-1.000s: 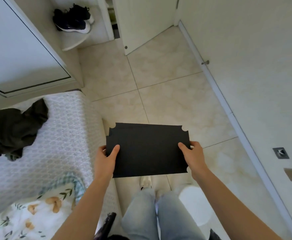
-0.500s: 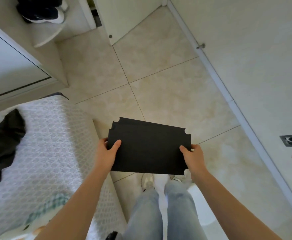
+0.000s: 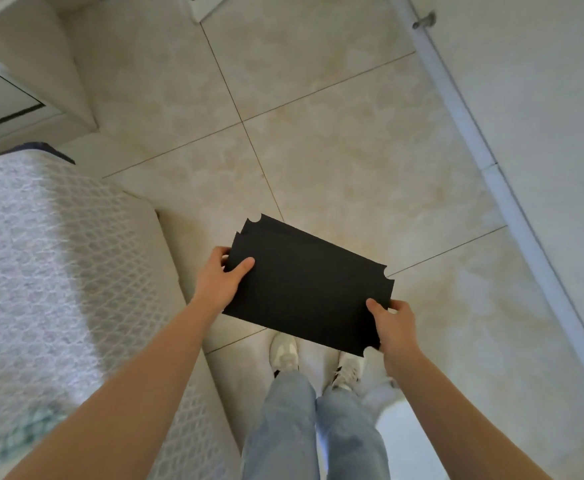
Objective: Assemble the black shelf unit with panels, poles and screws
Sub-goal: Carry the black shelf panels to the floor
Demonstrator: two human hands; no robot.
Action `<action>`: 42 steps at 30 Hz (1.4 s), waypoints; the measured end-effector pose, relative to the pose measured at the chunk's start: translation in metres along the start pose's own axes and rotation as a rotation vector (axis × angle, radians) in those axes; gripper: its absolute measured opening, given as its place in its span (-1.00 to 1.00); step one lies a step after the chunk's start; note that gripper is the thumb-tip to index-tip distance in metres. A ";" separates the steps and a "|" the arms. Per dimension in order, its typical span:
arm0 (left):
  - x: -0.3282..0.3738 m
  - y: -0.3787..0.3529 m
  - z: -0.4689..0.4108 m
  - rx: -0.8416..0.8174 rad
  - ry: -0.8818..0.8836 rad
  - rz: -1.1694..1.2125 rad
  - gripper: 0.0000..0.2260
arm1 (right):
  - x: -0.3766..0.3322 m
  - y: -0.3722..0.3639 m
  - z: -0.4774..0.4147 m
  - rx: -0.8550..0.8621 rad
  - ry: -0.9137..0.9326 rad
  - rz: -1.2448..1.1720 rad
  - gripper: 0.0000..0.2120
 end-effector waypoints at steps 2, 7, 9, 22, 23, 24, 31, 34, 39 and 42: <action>-0.014 -0.029 -0.021 -0.001 -0.007 -0.029 -0.58 | 0.012 -0.017 -0.034 -0.007 -0.033 -0.006 -0.67; -0.062 -0.106 -0.078 -0.001 -0.045 -0.108 -0.57 | 0.044 -0.067 -0.123 -0.010 -0.032 -0.028 -0.69; -0.094 -0.148 -0.109 0.001 -0.050 -0.140 -0.57 | 0.066 -0.096 -0.174 -0.009 -0.022 -0.038 -0.69; -0.217 -0.264 -0.234 0.008 0.042 -0.147 -0.60 | 0.141 -0.232 -0.327 -0.052 -0.021 -0.006 -0.76; -0.222 -0.268 -0.242 0.008 0.046 -0.144 -0.61 | 0.142 -0.241 -0.332 -0.055 -0.021 -0.004 -0.77; -0.227 -0.271 -0.250 0.007 0.047 -0.152 -0.61 | 0.144 -0.250 -0.337 -0.058 -0.025 -0.001 -0.76; -0.239 -0.278 -0.298 0.019 0.006 -0.209 -0.55 | 0.157 -0.297 -0.354 -0.084 -0.088 0.041 -0.74; -0.238 -0.279 -0.314 0.001 -0.028 -0.237 -0.54 | 0.164 -0.310 -0.351 -0.097 -0.150 0.016 -0.74; -0.235 -0.279 -0.335 -0.037 -0.086 -0.327 -0.59 | 0.176 -0.331 -0.336 -0.164 -0.294 -0.050 -0.64; -0.230 -0.278 -0.344 -0.043 -0.155 -0.394 -0.64 | 0.180 -0.342 -0.328 -0.180 -0.352 -0.017 -0.64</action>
Point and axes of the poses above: each hand's wrist, its own z-axis away from the middle knuckle, its own y-axis out of the back of the hand, x = y × z, the point moved 2 cm from there along -z, towards the middle knuckle, and after that the axes turned 13 degrees about x, right-handed, at the moved point
